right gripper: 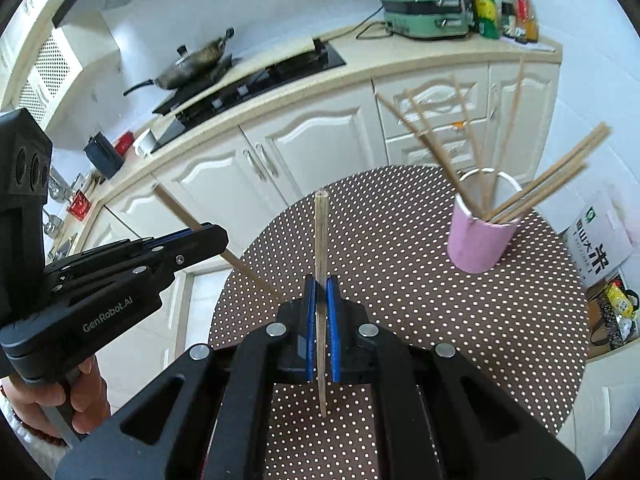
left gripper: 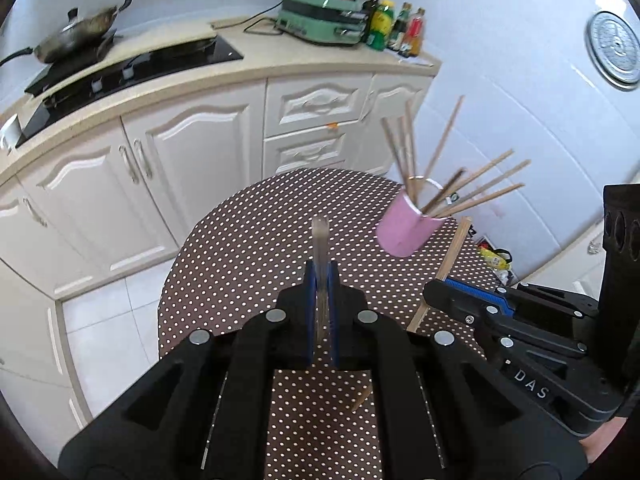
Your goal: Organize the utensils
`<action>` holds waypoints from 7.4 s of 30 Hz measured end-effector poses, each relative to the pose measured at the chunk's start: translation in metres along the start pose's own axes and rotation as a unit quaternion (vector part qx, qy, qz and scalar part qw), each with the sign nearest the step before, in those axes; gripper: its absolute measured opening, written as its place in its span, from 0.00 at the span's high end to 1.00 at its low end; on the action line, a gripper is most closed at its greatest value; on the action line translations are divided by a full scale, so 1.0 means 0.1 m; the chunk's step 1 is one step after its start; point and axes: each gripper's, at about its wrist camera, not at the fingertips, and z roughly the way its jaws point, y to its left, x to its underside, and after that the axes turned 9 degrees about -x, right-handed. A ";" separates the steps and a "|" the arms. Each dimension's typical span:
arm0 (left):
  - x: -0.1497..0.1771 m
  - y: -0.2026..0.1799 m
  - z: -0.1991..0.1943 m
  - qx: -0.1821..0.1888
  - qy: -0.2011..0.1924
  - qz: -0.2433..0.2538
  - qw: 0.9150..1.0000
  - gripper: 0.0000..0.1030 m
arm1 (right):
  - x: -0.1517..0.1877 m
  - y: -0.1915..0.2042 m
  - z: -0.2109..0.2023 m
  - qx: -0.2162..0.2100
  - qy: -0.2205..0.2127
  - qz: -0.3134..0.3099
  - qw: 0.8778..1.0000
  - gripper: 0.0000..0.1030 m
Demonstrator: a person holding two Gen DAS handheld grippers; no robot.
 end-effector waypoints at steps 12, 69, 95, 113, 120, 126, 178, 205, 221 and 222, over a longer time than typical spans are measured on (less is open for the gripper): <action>-0.06 -0.24 -0.44 0.035 -0.050 0.017 0.998 0.94 | 0.02 -0.01 -0.70 0.034 -0.095 -0.005 0.995 0.96; -1.26 -1.15 0.76 0.081 -0.044 0.051 0.994 0.94 | -1.01 -1.16 -0.82 0.097 -0.199 -0.019 0.975 0.95; -1.01 -1.21 0.95 0.079 0.011 0.077 0.994 0.93 | -0.65 -1.16 -0.21 0.090 -0.077 -0.010 0.993 0.94; -0.87 -0.91 0.22 0.043 -0.056 0.054 0.996 0.44 | -0.51 -0.83 -0.68 0.078 -0.125 0.010 0.989 0.61; -0.63 -0.73 -0.30 0.021 -0.096 0.044 0.994 0.34 | -0.39 -0.54 -0.96 0.066 -0.155 0.011 0.986 0.58; -0.35 -0.49 -0.75 -0.005 -0.117 0.034 0.993 0.31 | -0.19 -0.21 -1.18 0.058 -0.177 0.006 0.983 0.57; 1.51 -0.91 -3.69 -0.216 -0.276 -0.097 0.931 0.08 | 1.14 1.19 -3.20 0.014 -0.260 -0.187 0.947 0.09; 1.55 -1.06 -3.90 -0.247 -0.307 -0.081 0.916 0.07 | 1.17 1.25 -3.36 -0.017 -0.285 -0.193 0.939 0.08; 1.55 -1.02 -3.92 -0.249 -0.309 -0.082 0.914 0.07 | 1.16 1.28 -3.37 -0.019 -0.286 -0.195 0.938 0.08; 1.56 -1.02 -3.92 -0.251 -0.309 -0.082 0.914 0.07 | 1.16 1.28 -3.36 -0.019 -0.285 -0.195 0.938 0.08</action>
